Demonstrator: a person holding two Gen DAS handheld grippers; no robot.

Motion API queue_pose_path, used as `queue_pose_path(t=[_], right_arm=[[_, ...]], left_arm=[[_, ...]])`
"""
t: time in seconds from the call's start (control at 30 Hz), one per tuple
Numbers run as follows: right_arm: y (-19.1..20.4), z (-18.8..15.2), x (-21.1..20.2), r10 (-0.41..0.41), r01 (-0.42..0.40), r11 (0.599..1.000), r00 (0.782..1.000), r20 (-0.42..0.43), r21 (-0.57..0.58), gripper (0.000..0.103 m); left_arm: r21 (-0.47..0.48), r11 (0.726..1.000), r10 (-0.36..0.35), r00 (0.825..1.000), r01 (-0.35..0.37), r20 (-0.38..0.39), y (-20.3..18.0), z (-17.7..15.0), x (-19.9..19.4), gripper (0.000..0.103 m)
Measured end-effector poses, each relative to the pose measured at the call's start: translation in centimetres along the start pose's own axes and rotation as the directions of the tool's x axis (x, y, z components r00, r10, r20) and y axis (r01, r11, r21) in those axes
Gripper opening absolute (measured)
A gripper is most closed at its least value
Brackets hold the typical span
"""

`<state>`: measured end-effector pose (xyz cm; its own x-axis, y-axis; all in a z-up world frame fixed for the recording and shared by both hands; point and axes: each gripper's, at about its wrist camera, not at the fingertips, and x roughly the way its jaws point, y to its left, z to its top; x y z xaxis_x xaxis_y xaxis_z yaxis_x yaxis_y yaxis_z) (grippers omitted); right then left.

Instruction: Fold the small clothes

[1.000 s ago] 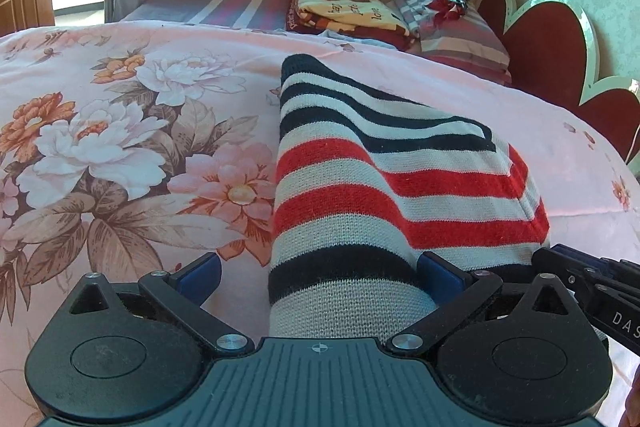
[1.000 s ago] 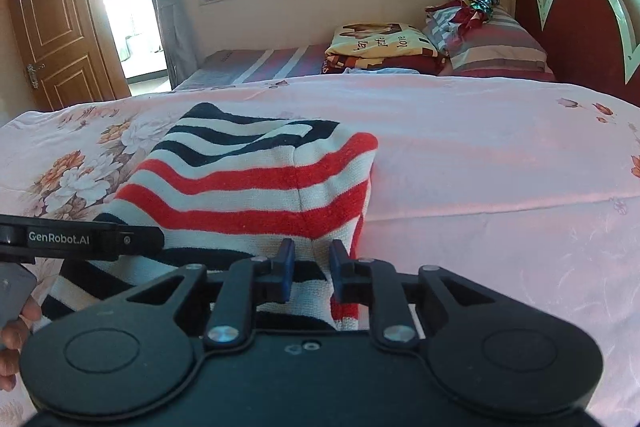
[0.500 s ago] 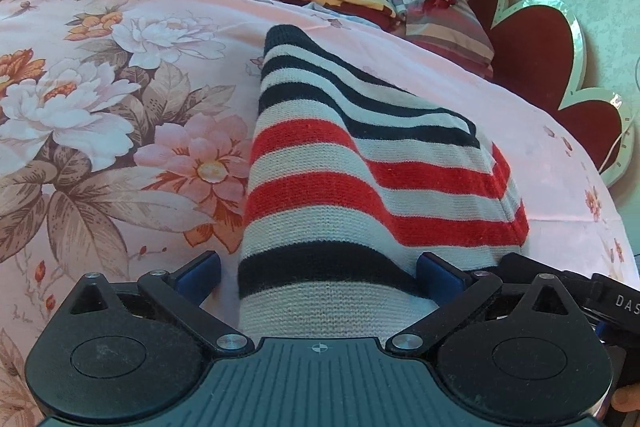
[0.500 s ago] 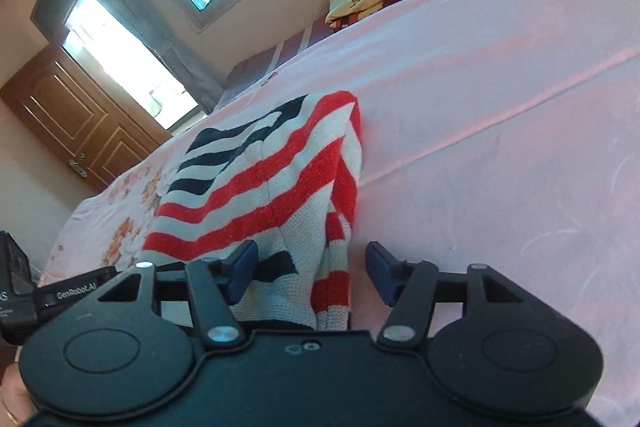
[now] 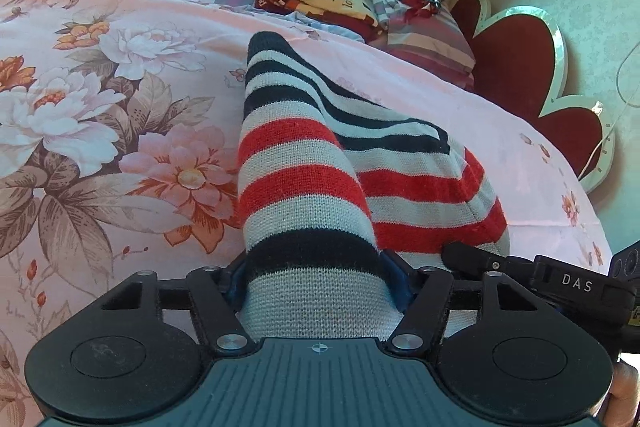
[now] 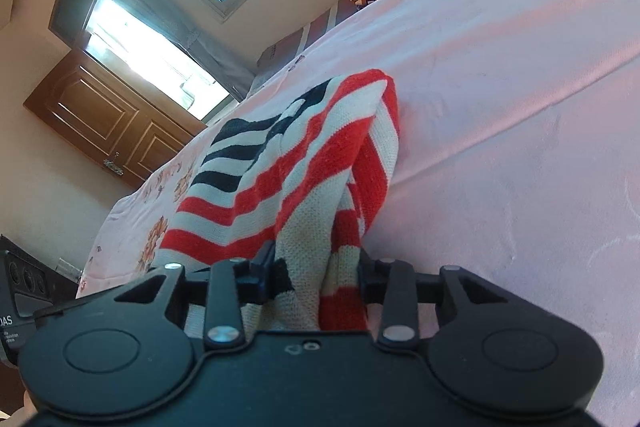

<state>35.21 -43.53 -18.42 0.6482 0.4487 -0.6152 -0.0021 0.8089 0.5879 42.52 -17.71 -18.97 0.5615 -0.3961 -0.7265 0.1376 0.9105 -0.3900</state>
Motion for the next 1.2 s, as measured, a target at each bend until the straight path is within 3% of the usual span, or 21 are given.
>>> queue_pose_path(t=[0.1,0.2,0.4,0.67,0.9,1.2], right_arm=[[-0.3,0.1,1.0,-0.003,0.003,1.000,1.000,-0.002,0.025,0.040],[0.9,-0.2,0.2,-0.030,0.030,1.000,0.999,0.028,0.003,0.036],[3.8,-0.5,-1.4,0.021,-0.019,1.000,0.997,0.072,-0.017,0.033],[8.6,-1.3,-2.1,0.066,-0.062,0.997,0.993,0.103,-0.045,0.033],[15.0,-3.2,1.7,0.098,-0.092,0.993,0.991,0.088,-0.074,0.033],[25.6,-7.7,11.2,0.101,-0.096,0.992,0.992,0.070,-0.076,0.033]], left_arm=[[-0.034,0.999,0.005,1.000,-0.006,-0.004,0.4,0.3,1.0,0.065],[0.004,1.000,0.027,0.999,-0.027,0.016,-0.5,0.1,0.3,0.062],[0.034,0.999,0.024,0.999,-0.025,0.040,-0.8,0.5,-2.3,0.058],[0.075,0.997,0.019,0.996,-0.026,0.091,1.7,1.8,-7.8,0.058],[0.058,0.997,0.045,0.991,-0.053,0.124,9.3,2.8,-12.5,0.058],[0.020,0.998,0.062,0.988,-0.066,0.140,25.3,4.3,-17.4,0.058]])
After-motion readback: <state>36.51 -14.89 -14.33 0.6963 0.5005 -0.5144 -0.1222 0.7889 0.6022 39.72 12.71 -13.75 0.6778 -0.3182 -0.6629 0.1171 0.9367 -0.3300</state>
